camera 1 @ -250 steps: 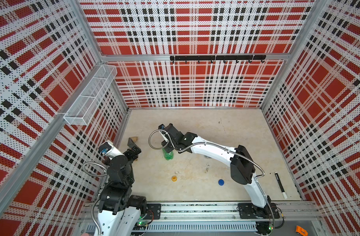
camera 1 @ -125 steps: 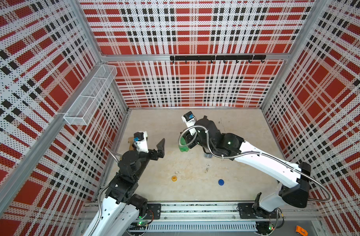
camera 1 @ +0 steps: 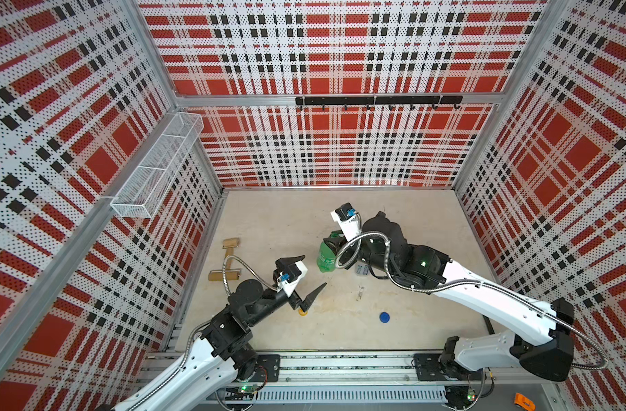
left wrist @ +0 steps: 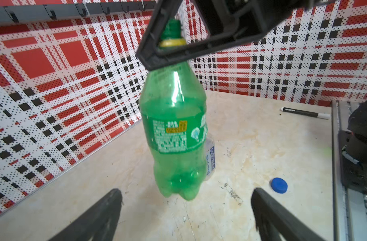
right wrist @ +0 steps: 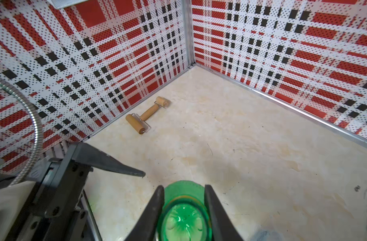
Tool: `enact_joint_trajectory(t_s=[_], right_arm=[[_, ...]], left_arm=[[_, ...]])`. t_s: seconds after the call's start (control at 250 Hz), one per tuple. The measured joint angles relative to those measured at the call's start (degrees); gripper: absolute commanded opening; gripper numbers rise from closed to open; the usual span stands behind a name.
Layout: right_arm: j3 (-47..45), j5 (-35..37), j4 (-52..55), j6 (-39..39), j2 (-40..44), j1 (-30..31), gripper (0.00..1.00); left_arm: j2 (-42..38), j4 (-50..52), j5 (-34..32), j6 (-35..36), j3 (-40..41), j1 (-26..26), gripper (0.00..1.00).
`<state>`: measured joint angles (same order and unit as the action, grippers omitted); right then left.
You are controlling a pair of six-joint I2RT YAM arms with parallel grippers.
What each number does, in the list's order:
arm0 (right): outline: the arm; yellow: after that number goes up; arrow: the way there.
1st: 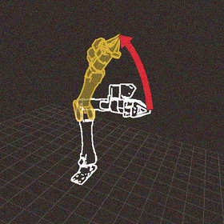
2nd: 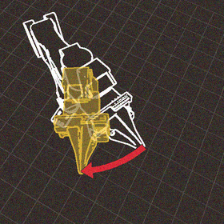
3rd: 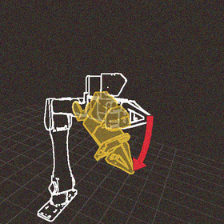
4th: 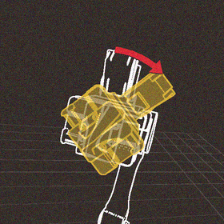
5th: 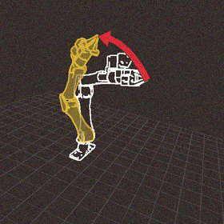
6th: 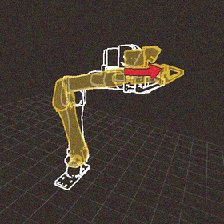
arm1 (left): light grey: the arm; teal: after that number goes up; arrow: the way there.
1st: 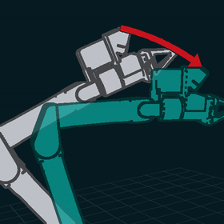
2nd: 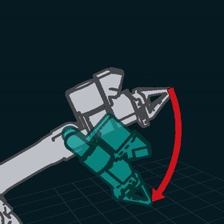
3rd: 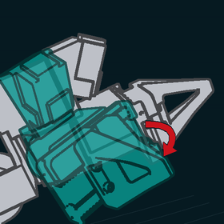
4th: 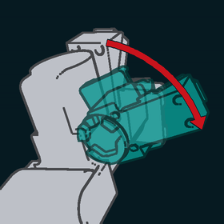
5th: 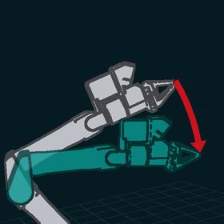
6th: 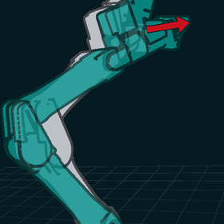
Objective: Screw on the bottle caps
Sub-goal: Pass the plastic bottle.
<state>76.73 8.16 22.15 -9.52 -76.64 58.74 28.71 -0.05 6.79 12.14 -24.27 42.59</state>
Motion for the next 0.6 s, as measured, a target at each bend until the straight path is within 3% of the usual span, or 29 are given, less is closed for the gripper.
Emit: enact_joint_trajectory(t_s=[0.6], right_arm=[[-2.6, -13.03, -6.19, 1.18, -0.46, 0.02, 0.0]], left_arm=[[0.46, -4.79, -2.93, 1.55, 2.64, 0.24, 0.97]])
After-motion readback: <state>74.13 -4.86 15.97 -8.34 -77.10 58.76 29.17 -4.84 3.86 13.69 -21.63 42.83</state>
